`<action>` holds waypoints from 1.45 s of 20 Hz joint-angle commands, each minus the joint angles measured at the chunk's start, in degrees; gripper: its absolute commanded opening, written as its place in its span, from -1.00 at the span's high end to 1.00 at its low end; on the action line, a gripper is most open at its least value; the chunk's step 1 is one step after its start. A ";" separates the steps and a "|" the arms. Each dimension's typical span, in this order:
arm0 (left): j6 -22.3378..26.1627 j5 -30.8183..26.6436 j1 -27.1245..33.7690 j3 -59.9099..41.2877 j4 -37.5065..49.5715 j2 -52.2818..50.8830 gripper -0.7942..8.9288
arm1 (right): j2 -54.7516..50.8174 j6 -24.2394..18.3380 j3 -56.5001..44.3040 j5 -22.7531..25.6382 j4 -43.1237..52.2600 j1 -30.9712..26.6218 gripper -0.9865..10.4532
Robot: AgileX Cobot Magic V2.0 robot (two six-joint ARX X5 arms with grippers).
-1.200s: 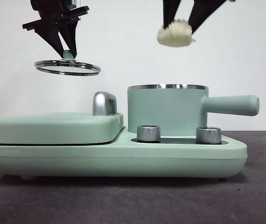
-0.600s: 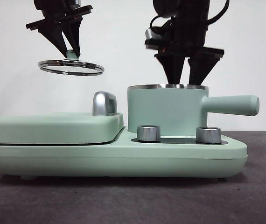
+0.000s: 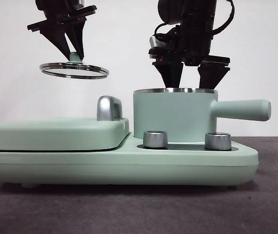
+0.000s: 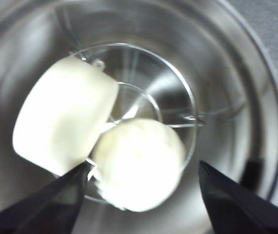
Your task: Put the buns in a small steamer
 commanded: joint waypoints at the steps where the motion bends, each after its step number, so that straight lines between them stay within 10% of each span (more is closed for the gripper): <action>1: -0.20 0.13 -0.22 2.45 0.74 -0.74 0.80 | -0.28 -0.07 3.76 1.57 -1.79 0.24 0.11; 9: -0.22 0.13 -2.08 2.45 0.09 -0.74 0.80 | -13.94 -0.39 1.70 4.15 -12.37 0.50 0.08; 24: -0.85 0.13 -14.82 2.45 -1.05 -0.74 0.80 | -70.10 1.55 -39.32 3.91 -11.56 0.81 -0.10; 29: -0.61 0.13 -19.87 2.45 -0.92 -0.74 0.80 | -90.07 0.76 -50.62 -7.56 0.17 0.81 -0.09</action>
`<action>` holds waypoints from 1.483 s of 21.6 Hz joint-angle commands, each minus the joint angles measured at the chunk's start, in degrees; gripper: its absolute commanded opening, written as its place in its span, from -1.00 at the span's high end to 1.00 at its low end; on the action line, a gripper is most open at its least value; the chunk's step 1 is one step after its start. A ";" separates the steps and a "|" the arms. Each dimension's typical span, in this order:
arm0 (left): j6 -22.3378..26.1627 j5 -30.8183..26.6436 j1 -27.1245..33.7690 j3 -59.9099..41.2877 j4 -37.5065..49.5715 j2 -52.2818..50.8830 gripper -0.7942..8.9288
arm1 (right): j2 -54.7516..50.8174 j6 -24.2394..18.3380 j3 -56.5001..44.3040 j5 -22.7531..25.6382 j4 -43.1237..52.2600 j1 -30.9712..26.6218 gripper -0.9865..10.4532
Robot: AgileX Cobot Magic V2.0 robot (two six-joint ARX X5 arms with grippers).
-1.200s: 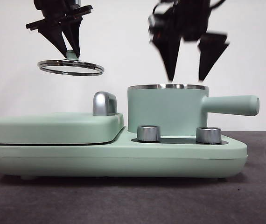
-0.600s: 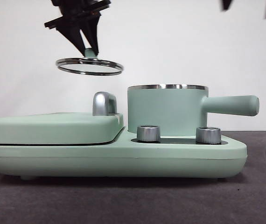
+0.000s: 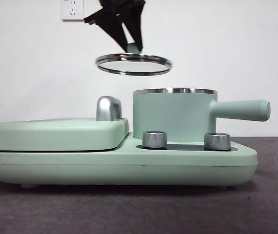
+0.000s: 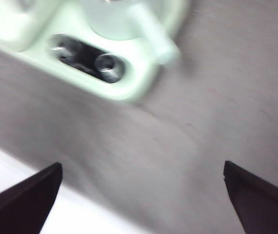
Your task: Put the buns in a small steamer
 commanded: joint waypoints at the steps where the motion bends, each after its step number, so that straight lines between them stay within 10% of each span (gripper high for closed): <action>1: 0.00 0.15 -2.12 2.45 0.77 -0.74 0.80 | -5.60 0.17 -3.28 -5.55 4.90 0.37 -0.09; 32: 2.80 0.15 -8.96 -4.68 8.63 1.55 0.81 | -12.15 0.44 -7.06 -8.22 12.72 0.35 -0.09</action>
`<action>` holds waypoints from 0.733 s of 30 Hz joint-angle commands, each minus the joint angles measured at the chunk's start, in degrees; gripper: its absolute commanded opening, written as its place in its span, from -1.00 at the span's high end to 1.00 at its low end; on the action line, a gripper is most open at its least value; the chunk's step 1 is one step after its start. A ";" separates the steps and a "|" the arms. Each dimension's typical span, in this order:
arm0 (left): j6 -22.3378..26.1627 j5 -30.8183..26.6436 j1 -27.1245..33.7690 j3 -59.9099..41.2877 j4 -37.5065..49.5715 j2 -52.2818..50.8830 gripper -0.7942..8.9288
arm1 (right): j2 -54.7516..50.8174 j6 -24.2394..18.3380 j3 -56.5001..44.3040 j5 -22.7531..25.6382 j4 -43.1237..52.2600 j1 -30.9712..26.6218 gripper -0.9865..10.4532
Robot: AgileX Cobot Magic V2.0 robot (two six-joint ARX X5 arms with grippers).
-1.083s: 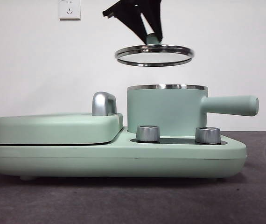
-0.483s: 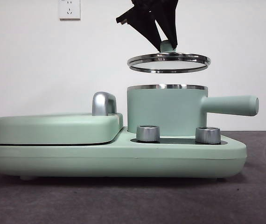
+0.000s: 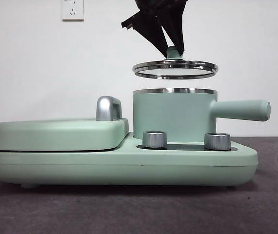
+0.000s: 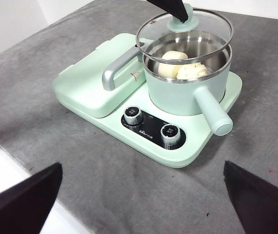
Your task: Put the buns in a small steamer
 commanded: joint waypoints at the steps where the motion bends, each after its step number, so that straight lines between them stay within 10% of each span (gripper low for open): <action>1: 0.77 0.15 -0.42 1.57 0.98 1.86 0.81 | 0.04 0.44 0.55 -0.13 0.76 0.33 -0.09; 22: 1.57 2.64 0.87 1.53 2.21 4.33 0.81 | 0.04 0.63 0.55 0.00 0.74 0.33 -0.09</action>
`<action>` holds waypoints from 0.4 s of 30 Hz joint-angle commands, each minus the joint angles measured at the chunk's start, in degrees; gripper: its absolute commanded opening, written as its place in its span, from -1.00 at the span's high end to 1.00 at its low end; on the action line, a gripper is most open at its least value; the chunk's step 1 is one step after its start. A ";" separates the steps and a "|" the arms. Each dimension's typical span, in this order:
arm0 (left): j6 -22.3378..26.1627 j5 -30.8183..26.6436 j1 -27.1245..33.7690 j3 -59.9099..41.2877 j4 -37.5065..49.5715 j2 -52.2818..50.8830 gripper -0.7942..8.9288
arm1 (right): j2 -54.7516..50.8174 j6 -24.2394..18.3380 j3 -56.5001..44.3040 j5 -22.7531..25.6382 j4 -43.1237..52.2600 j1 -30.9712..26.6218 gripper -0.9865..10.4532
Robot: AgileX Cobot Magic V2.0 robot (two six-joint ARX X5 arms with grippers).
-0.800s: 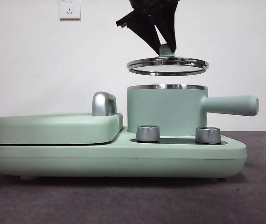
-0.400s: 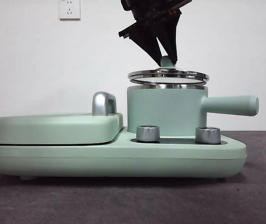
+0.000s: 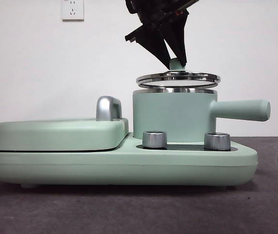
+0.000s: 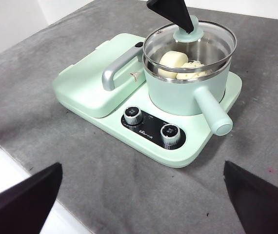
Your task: Put the buns in a small steamer
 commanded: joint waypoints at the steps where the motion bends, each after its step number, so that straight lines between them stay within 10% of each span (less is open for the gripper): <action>1: 0.74 -0.20 -0.26 1.55 0.66 1.84 0.81 | 0.04 0.72 0.55 -0.02 0.74 0.33 -0.09; 12: 0.57 -2.23 -0.44 1.55 -1.18 4.02 0.81 | 0.04 1.14 0.55 -0.02 0.74 0.33 -0.09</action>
